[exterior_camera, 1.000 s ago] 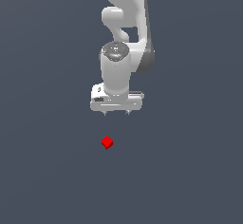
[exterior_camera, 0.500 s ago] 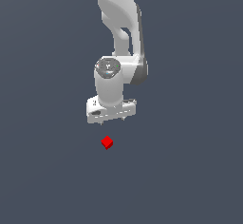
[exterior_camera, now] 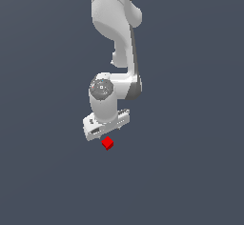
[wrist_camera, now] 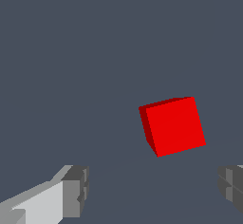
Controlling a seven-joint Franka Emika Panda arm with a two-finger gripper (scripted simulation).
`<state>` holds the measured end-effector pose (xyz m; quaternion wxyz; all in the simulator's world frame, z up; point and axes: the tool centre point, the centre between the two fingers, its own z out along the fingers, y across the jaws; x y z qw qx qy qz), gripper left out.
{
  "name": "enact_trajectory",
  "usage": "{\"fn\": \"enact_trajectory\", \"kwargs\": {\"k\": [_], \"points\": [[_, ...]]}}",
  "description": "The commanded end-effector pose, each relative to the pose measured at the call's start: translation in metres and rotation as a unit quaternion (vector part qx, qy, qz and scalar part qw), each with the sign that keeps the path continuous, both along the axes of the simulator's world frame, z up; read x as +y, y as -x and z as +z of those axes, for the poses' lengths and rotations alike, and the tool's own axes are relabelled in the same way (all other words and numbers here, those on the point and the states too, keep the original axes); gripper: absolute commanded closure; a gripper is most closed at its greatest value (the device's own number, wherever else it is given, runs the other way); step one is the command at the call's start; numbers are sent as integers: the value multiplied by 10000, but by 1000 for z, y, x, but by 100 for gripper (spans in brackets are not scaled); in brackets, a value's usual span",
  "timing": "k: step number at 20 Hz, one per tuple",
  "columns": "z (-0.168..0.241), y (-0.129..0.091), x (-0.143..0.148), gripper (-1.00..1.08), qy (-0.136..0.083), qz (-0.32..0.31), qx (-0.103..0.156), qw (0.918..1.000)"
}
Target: Lift up the red cube by 0.2 meters.
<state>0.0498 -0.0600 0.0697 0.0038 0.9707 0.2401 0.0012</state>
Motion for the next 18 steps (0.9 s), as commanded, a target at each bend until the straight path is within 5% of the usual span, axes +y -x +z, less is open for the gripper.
{"fn": "enact_trajectory", "kwargs": {"k": [1, 18], "points": [[-12, -8, -3, -92, -11, 310, 3, 9995], [-51, -36, -9, -92, -32, 1283, 25, 9917]]}}
